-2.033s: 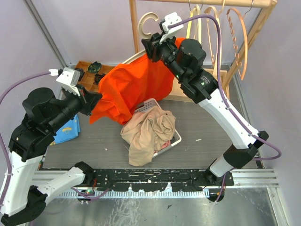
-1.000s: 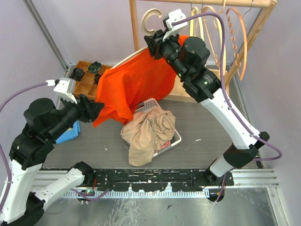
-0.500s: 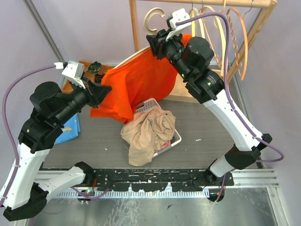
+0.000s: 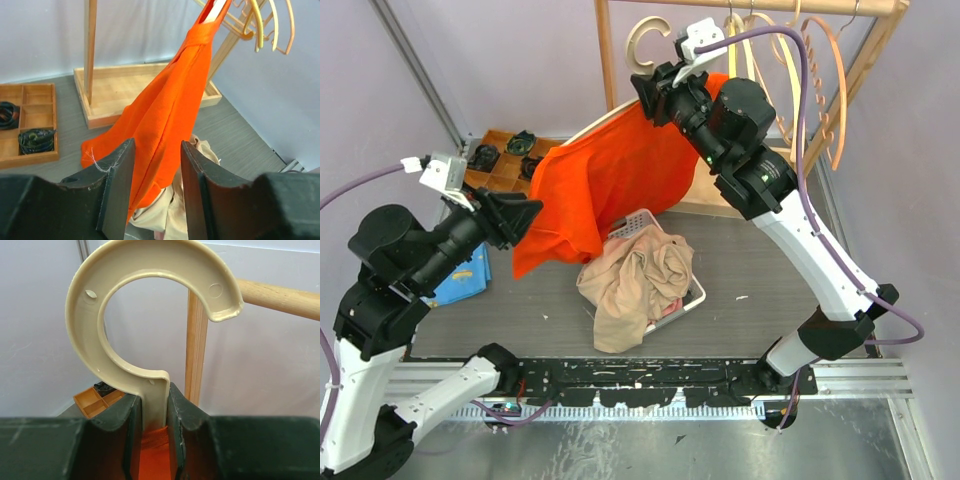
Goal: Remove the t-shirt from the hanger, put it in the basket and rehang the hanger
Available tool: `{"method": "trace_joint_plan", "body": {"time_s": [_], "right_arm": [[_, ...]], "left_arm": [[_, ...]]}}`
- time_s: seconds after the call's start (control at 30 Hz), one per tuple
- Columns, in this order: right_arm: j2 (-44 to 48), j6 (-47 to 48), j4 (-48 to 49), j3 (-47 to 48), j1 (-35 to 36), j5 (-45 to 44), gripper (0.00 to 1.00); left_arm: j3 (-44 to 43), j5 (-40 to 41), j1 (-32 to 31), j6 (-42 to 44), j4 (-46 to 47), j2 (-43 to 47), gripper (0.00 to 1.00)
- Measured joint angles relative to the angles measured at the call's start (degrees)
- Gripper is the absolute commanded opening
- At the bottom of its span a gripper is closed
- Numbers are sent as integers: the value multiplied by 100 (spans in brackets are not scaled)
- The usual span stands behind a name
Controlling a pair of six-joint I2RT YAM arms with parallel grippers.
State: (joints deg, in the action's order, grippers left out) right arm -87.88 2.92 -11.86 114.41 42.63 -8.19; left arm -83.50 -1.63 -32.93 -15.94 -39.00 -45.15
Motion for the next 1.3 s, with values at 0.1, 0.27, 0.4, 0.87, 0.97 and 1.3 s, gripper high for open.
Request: {"method": "trace_joint_plan", "body": {"time_s": [0.1,0.27,0.4,0.87,0.97,1.3], "right_arm": [[0,2,0,0,0,-4,10],[0,17,-4,0,0,-9,10],[0,26,-13,0,0,-9,10],[-55,74,-70,31,15,-26,9],[-103,90,-85,44,28,-20,9],[-247,87,-214,162,33,7,9]], "left_arm": [[173,0,0,-28,-37,4,48],[442,11,0,-72,-149,-7,11],[466,68,0,-76,-214,-11,0],[1084,369,0,-463,-562,868,0],[1231,393,0,-568,-636,1075,0],[1340,391,0,-763,-855,1237,0]]}}
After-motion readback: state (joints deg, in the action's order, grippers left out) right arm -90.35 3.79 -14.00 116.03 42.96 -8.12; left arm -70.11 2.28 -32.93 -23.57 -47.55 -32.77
